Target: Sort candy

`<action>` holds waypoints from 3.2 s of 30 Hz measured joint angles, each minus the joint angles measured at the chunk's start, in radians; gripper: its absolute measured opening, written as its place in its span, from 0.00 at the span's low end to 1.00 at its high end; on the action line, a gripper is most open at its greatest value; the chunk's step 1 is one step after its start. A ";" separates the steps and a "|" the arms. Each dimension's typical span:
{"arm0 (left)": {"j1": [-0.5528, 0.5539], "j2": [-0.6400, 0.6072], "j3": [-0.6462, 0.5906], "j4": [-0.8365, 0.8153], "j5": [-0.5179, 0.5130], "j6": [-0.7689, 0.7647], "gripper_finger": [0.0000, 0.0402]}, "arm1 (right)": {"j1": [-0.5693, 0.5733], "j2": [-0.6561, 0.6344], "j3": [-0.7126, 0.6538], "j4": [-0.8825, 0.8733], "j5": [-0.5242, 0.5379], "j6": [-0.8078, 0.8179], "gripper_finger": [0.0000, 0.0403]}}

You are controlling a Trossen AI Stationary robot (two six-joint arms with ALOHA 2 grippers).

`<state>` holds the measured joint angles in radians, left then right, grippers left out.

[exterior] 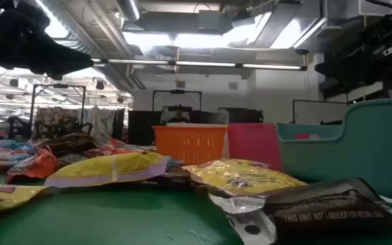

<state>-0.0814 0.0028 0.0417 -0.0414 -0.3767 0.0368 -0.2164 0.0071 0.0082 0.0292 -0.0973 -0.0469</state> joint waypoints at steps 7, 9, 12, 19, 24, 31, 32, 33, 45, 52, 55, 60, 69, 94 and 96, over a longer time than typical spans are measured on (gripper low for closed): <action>0.000 0.000 0.000 0.000 0.000 0.000 0.29 | 0.000 0.000 0.000 0.000 0.000 0.000 0.01; 0.000 0.000 0.000 0.000 0.000 0.000 0.29 | 0.000 0.000 0.000 0.000 0.000 0.000 0.01; 0.000 0.000 0.000 0.000 0.000 0.000 0.29 | 0.000 0.000 0.000 0.000 0.000 0.000 0.01; 0.000 0.000 0.000 0.000 0.000 0.000 0.29 | 0.000 0.000 0.000 0.000 0.000 0.000 0.01; 0.000 0.000 0.000 0.000 0.000 0.000 0.29 | 0.000 0.000 0.000 0.000 0.000 0.000 0.01; 0.000 0.000 0.000 0.000 0.000 0.000 0.29 | 0.000 0.000 0.000 0.000 0.000 0.000 0.01; 0.000 0.000 0.000 0.000 0.000 0.000 0.29 | 0.000 0.000 0.000 0.000 0.000 0.000 0.01; 0.000 0.000 0.000 0.000 0.000 0.000 0.29 | 0.000 0.000 0.000 0.000 0.000 0.000 0.01; 0.000 0.000 0.000 0.000 0.000 -0.003 0.29 | 0.000 0.000 0.000 0.000 0.000 0.000 0.01; 0.000 0.000 0.000 0.000 0.000 -0.002 0.29 | 0.000 0.000 0.000 0.000 0.000 0.000 0.01; 0.000 0.000 0.000 0.000 0.000 -0.003 0.29 | 0.000 0.000 0.000 0.002 0.000 0.000 0.01; 0.000 0.000 0.000 0.003 -0.017 -0.035 0.29 | 0.000 0.000 0.000 0.012 0.000 0.000 0.01; 0.000 0.018 -0.001 0.060 -0.199 -0.134 0.35 | 0.000 -0.001 0.000 0.027 -0.014 0.077 0.01; 0.318 0.808 0.322 0.306 -0.096 -0.238 0.54 | 0.000 -0.001 0.000 0.108 -0.008 0.120 0.01; 0.372 0.877 0.381 0.196 -0.042 -0.240 0.54 | 0.000 0.000 0.000 0.108 -0.008 0.120 0.01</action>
<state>0.2903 0.8797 0.4226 0.1548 -0.4186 -0.2028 -0.2161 0.0067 0.0078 0.1371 -0.1055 0.0734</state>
